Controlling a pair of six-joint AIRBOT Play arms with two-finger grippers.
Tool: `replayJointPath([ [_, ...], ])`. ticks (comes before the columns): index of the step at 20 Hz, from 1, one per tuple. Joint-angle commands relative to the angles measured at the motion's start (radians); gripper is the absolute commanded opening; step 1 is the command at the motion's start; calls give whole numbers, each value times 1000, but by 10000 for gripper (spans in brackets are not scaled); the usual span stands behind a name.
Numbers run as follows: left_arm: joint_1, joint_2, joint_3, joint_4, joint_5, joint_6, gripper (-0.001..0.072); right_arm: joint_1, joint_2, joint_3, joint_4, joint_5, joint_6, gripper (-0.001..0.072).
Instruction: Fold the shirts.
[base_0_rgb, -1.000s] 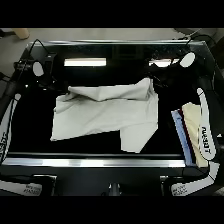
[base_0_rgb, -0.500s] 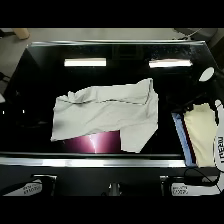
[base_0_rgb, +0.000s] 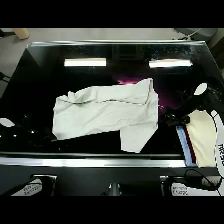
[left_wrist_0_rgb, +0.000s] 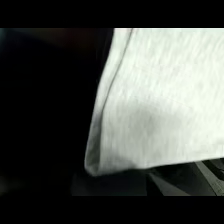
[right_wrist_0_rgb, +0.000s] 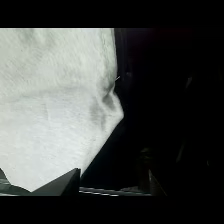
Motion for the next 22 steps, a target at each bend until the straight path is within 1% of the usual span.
replayJointPath([
  [1,-24,-20,-19,-19,101,0,514,-1,2,-8,-2,0,-6,433],
  [2,-27,-19,-18,-19,122,-1,495,-1,2,-8,-2,0,-5,433],
  [3,-27,-19,-18,-19,135,-1,495,-1,2,-8,-3,-2,-7,435],
  [4,-27,-19,-18,-19,143,-1,440,-1,2,-8,-10,-4,-13,436],
  [5,-27,-19,-19,-19,147,-1,351,-1,2,-10,-18,-11,-13,437],
  [6,-29,-19,-19,-19,147,0,278,-1,2,-15,-21,-24,-15,437],
  [7,-35,-19,-19,-19,147,0,176,-1,2,-26,-16,-40,-23,440],
  [8,-45,-19,-19,-19,147,0,62,-1,2,-47,-8,-66,-28,466],
  [9,-54,-19,-18,-19,147,0,27,-1,2,-72,5,-97,-40,496],
  [12,-59,-18,-15,-18,139,4,27,-1,-25,-144,38,-208,-61,503],
  [15,-59,7,-14,-19,127,12,27,-1,-85,-145,157,-279,-116,503],
  [18,-59,50,-14,-19,116,11,27,-1,-119,-145,226,-397,-129,495],
  [19,-59,64,-14,-22,116,11,26,-1,-126,-145,237,-428,-129,475],
  [21,-59,92,-9,-38,116,11,26,-1,-130,-142,259,-420,-133,82],
  [22,-59,103,12,-40,105,11,26,-1,-124,-128,266,-383,-154,29],
])
